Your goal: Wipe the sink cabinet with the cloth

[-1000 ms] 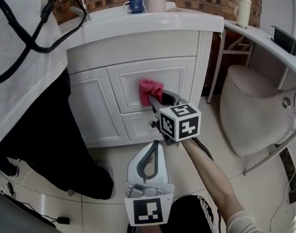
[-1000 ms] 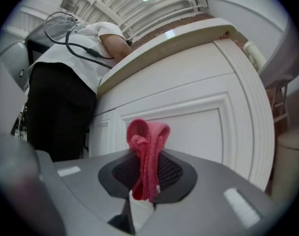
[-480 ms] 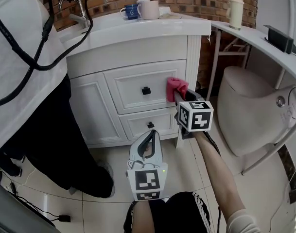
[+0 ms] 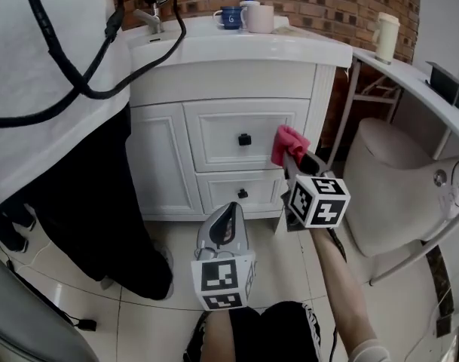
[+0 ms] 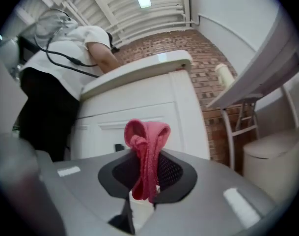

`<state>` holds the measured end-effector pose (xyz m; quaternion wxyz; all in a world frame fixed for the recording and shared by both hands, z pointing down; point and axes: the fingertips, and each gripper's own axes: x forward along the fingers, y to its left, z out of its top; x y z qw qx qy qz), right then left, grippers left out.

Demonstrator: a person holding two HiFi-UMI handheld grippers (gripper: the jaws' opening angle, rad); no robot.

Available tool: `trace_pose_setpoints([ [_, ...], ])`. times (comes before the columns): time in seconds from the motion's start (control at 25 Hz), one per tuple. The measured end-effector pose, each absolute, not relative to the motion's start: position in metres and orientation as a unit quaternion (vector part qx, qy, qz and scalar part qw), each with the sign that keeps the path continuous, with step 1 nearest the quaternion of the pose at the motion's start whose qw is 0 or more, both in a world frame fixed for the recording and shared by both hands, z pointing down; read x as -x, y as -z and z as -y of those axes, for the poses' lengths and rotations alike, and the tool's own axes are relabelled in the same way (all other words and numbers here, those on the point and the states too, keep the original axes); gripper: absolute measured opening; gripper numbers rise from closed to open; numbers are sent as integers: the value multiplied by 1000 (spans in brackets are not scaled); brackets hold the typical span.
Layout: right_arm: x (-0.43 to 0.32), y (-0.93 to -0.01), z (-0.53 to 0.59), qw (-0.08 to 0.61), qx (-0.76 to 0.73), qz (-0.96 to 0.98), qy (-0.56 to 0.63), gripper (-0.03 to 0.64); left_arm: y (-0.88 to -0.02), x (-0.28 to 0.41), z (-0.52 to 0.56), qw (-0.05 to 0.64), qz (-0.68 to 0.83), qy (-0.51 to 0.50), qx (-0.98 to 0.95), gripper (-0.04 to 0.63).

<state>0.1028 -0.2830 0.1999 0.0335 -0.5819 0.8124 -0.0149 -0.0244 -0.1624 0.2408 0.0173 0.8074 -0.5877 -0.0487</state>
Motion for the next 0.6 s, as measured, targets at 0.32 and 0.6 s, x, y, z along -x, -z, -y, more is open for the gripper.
trace_pose_setpoints([
  [0.32,80,-271,294,-3,451,-890,74,60,-208,86,130,4,647,114,-754,17],
  [0.6,110,-310,316,-35,447,-890,84,60,-214,67,138,3,628,99,-772,17],
])
